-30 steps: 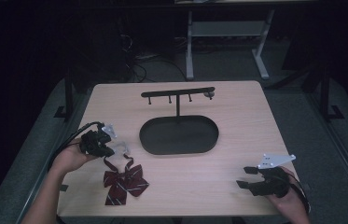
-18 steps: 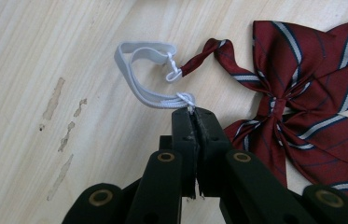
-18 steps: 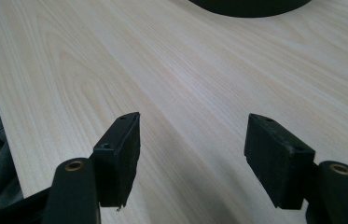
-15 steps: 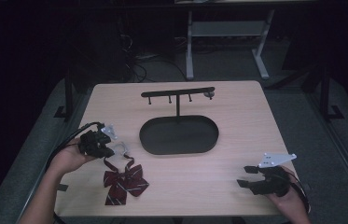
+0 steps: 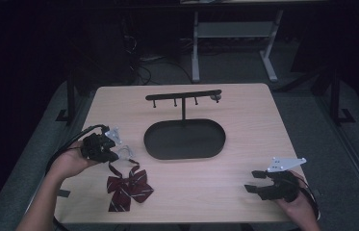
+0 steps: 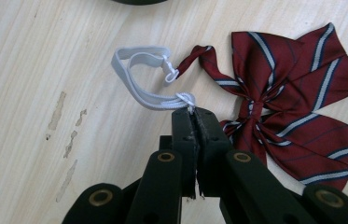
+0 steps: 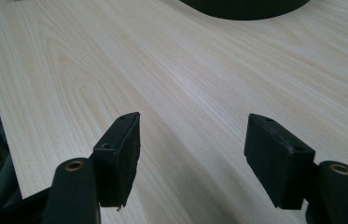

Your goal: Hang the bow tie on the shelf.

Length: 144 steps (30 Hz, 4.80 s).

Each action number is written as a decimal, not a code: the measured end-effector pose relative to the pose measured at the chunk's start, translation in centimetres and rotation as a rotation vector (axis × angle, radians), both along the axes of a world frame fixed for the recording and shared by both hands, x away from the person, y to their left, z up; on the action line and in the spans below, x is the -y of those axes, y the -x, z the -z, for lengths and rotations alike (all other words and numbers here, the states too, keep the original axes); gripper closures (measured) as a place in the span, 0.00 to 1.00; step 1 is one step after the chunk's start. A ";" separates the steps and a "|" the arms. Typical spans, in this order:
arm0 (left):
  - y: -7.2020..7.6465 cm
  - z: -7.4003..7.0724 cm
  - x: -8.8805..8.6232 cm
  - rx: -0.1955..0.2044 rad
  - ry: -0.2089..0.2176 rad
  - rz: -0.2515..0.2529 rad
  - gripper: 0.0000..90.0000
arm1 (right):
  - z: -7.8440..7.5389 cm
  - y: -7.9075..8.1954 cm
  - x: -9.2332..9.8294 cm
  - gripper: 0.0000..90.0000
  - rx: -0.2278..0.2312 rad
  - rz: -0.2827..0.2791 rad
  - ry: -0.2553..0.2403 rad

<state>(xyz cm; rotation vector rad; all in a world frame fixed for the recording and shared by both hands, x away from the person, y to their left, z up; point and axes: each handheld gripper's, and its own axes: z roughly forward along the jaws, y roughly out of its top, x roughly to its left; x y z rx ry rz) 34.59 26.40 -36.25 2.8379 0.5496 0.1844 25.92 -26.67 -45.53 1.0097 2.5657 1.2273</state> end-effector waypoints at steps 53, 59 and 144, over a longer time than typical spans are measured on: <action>1.1 -5.4 2.4 0.032 -0.041 0.131 0.97 | -0.1 0.0 0.3 0.39 0.001 0.020 -0.012; 1.2 -5.9 2.7 0.033 -0.043 0.144 0.97 | -0.1 0.0 0.3 0.39 -0.001 0.020 -0.015; -0.1 -13.8 6.5 0.103 -0.083 0.233 0.97 | -0.1 -0.1 0.6 0.39 0.000 0.017 -0.014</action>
